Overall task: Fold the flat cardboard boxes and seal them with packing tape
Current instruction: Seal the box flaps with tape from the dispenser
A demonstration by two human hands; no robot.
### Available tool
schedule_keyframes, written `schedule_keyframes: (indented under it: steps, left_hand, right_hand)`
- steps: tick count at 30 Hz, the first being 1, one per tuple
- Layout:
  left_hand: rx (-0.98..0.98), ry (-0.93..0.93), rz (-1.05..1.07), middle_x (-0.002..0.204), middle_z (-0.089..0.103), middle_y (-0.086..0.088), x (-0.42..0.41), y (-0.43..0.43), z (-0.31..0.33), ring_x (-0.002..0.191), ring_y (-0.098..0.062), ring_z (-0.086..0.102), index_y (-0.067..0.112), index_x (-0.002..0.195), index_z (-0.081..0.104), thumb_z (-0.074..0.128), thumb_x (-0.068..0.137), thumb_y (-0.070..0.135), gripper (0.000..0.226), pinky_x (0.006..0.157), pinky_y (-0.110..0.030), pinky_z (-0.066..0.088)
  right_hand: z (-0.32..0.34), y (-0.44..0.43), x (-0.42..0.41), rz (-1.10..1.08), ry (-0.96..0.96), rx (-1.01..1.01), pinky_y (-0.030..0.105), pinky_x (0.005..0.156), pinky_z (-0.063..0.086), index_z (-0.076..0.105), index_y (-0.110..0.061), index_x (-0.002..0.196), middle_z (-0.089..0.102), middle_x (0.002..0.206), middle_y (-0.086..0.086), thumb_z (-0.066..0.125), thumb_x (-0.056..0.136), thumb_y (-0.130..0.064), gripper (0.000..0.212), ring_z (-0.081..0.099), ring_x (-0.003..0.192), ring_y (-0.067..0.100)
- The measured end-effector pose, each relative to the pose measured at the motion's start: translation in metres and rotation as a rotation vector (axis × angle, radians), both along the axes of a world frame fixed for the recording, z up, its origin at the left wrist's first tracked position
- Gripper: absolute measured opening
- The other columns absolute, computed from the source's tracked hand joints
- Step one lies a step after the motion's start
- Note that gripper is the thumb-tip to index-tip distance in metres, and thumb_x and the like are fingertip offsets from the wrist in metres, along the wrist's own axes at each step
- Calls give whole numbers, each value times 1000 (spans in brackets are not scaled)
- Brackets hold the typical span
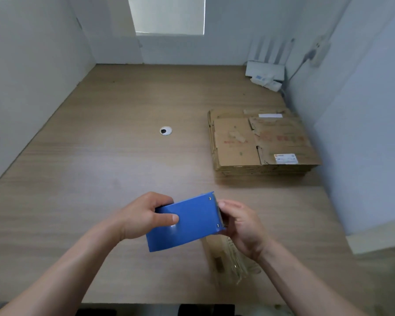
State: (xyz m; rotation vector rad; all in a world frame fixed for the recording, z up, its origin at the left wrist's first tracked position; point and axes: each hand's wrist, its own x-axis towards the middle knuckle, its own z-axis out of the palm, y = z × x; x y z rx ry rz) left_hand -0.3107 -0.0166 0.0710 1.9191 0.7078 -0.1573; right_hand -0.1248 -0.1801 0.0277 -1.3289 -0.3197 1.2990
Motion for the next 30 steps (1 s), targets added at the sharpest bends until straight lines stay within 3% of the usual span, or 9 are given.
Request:
schedule_keyframes:
  steps: [5,13,19,25,30]
  left_hand:
    - [-64,-47,-4,62,37,7,21,-7,2,58,-11,35,23,61,48,66,70,47,31,57,-28,23]
    - [-54,-2,52,63,42,3,30,-29,-3,59,-12,39,13,64,50,67,69,48,38,59,-30,26]
    - [-107,10,128,63,46,6,21,-48,-22,61,-11,43,20,65,55,67,67,54,37,62,-30,28]
    - [-195,-21,165,68,46,-2,20,-30,-37,63,-17,43,2,73,54,69,70,55,55,62,-30,29]
    - [-203,11,267,65,57,5,10,3,-40,58,-11,50,21,70,68,69,67,52,31,55,-23,33]
  right_hand:
    - [3,-10,20,-17,127,-3,35,63,52,70,1,112,72,92,18,49,100,-4,25,66,68,22]
    - [-10,-18,34,6,93,-160,26,48,51,70,1,94,70,79,14,64,94,-2,6,64,58,17]
    - [-20,-27,33,115,-266,-205,25,53,49,72,-12,74,71,71,5,65,95,-7,22,62,61,11]
    - [-26,-16,45,117,-324,-134,24,45,42,71,-4,74,64,59,6,72,90,-7,16,54,49,14]
    - [-37,4,85,30,-456,-177,27,47,44,71,-6,74,60,55,4,72,90,-8,16,52,50,14]
